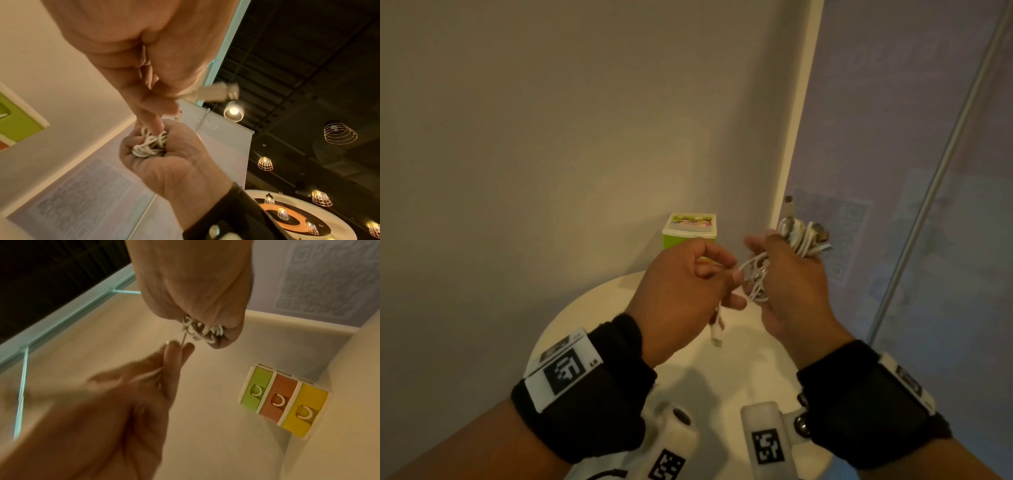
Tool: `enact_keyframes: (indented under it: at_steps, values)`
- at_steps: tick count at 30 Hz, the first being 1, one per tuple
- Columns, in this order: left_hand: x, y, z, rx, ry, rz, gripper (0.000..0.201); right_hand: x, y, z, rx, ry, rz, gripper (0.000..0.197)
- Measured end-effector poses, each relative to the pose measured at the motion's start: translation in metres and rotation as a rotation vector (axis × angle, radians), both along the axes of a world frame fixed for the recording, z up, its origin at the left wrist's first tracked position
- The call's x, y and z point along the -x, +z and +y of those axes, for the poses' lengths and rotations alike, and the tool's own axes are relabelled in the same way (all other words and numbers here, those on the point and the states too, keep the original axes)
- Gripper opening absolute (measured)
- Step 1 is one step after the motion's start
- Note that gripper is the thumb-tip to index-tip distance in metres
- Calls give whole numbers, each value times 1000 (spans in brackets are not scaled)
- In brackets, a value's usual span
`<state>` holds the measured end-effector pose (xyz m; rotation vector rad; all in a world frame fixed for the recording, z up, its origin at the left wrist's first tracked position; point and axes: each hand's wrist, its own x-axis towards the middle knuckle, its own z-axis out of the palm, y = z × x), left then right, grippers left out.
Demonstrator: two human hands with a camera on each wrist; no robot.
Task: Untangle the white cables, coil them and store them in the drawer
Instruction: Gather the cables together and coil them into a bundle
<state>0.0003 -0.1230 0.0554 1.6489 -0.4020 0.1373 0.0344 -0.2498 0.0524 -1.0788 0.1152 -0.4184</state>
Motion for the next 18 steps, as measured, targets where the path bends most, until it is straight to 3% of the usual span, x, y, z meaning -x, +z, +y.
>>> enact_keyframes:
  at_steps: [5,9,11,14,18]
  values:
    - [-4,-5,8,-273,-105,51,15,3,6,-14,-3,41,-66,11]
    - [-10,2,23,-591,-113,-100,16,2,6,-23,29,50,-43,8]
    - [-13,8,29,-642,-55,-167,17,3,5,-25,149,72,-25,14]
    - [-17,17,30,-390,59,-216,11,9,1,-20,325,141,33,19]
    - [-22,11,18,100,32,-30,41,15,-9,-6,351,258,88,20]
